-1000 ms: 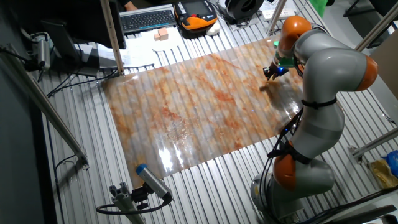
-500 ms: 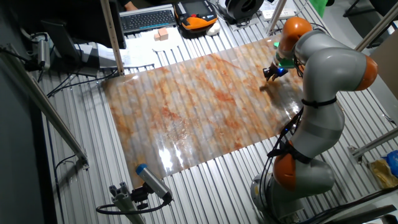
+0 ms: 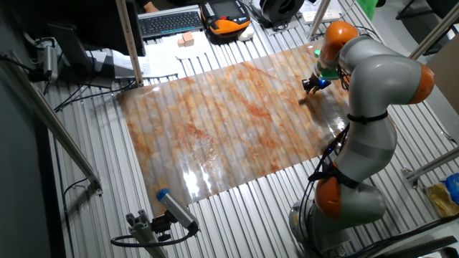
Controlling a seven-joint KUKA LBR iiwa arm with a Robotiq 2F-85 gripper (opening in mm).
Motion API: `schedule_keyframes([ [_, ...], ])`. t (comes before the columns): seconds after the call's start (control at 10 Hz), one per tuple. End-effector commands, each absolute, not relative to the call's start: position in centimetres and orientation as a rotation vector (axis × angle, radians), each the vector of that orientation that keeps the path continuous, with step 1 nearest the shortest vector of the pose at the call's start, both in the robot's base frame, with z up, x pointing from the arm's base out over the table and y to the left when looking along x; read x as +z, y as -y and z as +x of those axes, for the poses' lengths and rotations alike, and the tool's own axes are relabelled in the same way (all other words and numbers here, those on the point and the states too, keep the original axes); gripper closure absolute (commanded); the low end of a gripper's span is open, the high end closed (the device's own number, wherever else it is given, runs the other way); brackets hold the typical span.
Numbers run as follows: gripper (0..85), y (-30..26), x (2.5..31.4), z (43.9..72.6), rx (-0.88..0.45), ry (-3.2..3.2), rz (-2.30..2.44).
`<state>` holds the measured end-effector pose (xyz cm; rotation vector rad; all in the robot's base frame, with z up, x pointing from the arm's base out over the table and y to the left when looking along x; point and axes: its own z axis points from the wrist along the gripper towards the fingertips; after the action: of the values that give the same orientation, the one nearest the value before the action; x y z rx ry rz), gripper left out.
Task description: Pick up the small block on the left and move it to the right
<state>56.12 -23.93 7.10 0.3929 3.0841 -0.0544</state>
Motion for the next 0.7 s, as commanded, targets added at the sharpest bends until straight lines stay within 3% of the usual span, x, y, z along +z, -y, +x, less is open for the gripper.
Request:
schedule_keyframes([
  [0.0, 51.0, 23.91, 7.02, 56.14, -0.061, -3.083, 0.395],
  [0.6, 51.0, 23.67, 6.17, 56.21, -0.045, -3.078, 0.399],
])
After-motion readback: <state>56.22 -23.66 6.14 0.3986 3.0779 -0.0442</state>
